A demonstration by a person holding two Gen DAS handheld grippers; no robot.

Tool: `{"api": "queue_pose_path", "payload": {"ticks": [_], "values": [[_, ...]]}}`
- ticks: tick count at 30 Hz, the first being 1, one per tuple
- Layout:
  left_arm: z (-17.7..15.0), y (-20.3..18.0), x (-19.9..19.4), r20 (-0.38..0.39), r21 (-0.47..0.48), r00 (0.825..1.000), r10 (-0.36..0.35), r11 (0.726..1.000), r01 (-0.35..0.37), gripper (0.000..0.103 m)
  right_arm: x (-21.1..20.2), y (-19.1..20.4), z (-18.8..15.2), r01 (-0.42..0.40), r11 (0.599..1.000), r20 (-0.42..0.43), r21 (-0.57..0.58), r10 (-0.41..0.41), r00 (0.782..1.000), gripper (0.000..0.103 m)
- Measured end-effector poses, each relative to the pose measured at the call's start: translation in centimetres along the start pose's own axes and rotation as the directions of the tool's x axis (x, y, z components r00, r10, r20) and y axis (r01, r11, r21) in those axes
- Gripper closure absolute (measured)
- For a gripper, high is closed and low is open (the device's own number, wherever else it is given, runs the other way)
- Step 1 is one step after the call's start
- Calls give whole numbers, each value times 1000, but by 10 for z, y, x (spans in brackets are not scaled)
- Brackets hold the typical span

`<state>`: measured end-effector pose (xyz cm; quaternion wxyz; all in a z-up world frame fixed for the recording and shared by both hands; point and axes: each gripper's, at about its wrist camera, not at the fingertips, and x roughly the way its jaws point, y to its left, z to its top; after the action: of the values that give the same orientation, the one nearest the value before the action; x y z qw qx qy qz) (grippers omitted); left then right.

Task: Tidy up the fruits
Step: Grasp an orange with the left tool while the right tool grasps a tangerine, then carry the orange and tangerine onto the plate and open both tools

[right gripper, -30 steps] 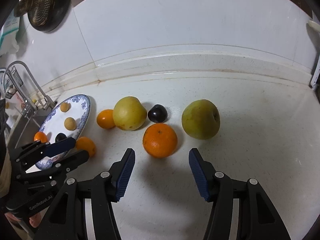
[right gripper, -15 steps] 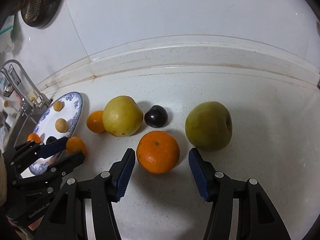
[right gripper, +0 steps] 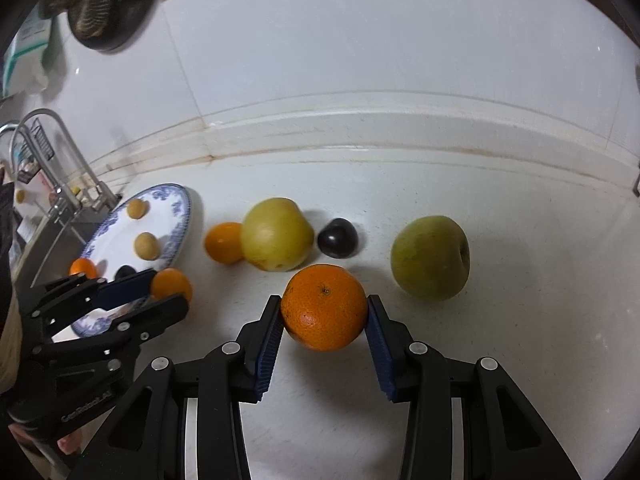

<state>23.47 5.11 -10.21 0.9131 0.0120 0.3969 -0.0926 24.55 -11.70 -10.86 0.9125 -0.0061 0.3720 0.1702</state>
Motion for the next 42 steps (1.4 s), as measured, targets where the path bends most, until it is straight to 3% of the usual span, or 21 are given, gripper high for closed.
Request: {"api": "queue_pose_path", "payload": {"ticks": [15,30,42], "values": [[-5,9,-65,112,-10,994,-10,1000,11,69,-45,37,-3,-39,999,70,-29,41,997,61],[-20,57,-113,186,-45,982,13,999,-5,69,-59,95,2,-78,994,108,-74,85,990,61],[-36,104,-131,192,-76,980,53,996,-39,69,-52,149,8,-101,987,115,-123,115,987,61]]}}
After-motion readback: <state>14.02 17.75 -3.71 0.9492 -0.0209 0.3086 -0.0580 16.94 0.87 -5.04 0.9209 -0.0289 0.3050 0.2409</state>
